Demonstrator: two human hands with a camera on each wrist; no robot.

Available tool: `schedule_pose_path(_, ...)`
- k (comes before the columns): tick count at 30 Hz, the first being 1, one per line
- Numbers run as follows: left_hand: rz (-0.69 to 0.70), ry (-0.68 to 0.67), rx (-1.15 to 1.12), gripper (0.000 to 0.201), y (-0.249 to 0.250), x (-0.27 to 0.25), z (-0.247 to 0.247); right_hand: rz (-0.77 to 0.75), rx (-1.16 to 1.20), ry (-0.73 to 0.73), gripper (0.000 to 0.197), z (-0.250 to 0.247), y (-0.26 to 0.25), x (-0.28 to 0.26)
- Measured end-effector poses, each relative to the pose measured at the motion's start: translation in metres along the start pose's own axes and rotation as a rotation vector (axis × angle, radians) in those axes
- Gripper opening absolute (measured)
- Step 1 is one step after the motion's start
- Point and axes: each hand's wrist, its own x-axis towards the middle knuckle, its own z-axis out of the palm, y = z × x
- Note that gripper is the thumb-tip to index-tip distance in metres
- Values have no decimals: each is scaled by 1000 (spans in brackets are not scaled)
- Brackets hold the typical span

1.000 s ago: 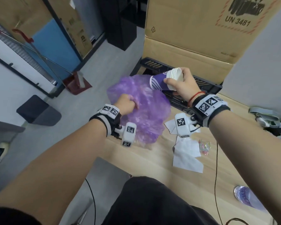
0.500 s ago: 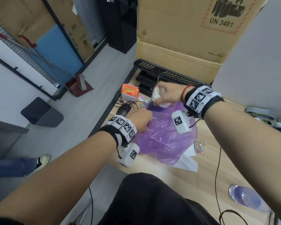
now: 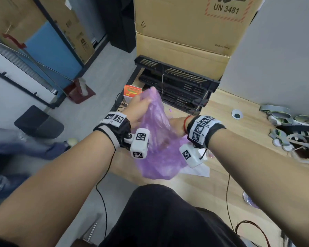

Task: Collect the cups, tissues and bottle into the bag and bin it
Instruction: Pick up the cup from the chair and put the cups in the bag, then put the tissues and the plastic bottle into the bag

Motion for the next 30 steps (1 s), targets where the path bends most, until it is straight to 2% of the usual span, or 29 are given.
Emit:
schedule_pose_path(1, -7, -20, -49, 14, 1, -2, -1, -19, 7, 12, 70, 5, 2, 4)
schedule_pose_path(3, -18, 4, -85, 19, -3, -5, -11, 28, 130, 154, 79, 7, 9, 4)
schedule_pose_path(6, -81, 26, -132, 17, -8, -11, -32, 203, 221, 490, 44, -1, 42, -7)
schedule_pose_path(7, -100, 38, -140, 22, -11, -11, -38, 263, 241, 572, 37, -2, 56, -15)
schedule_pose_path(9, -128, 49, -120, 38, -16, -12, -46, 389, 243, 651, 37, 6, 87, -23)
schedule_pose_path(12, -59, 53, 166, 35, -27, -3, -52, 598, 231, 517, 66, 40, 128, -30)
schedule_pose_path(14, 66, -3, 488, 37, -39, 7, -55, 703, 241, 420, 89, 67, 153, -32)
schedule_pose_path(16, 127, -109, 865, 36, -54, 14, -60, 768, 188, 368, 111, 93, 171, -25)
schedule_pose_path(18, 81, -150, 1152, 29, -72, 21, -69, 778, 63, 336, 127, 113, 181, -17)
schedule_pose_path(19, 53, -133, 1212, 27, -78, 22, -75, 754, -5, 341, 135, 117, 182, -13)
schedule_pose_path(21, 43, -101, 1295, 26, -88, 24, -80, 704, -47, 365, 149, 119, 177, -6)
schedule_pose_path(23, 46, -73, 1353, 23, -95, 27, -84, 676, -56, 362, 155, 118, 174, 5)
schedule_pose_path(26, 23, -71, 1334, 24, -107, 36, -95, 624, -160, 266, 154, 124, 167, 22)
schedule_pose_path(28, -23, -31, 1230, 21, -111, 40, -97, 631, -239, 230, 152, 137, 162, 31)
schedule_pose_path(30, -51, 11, 1151, 22, -112, 40, -94, 662, -267, 264, 135, 150, 159, 34)
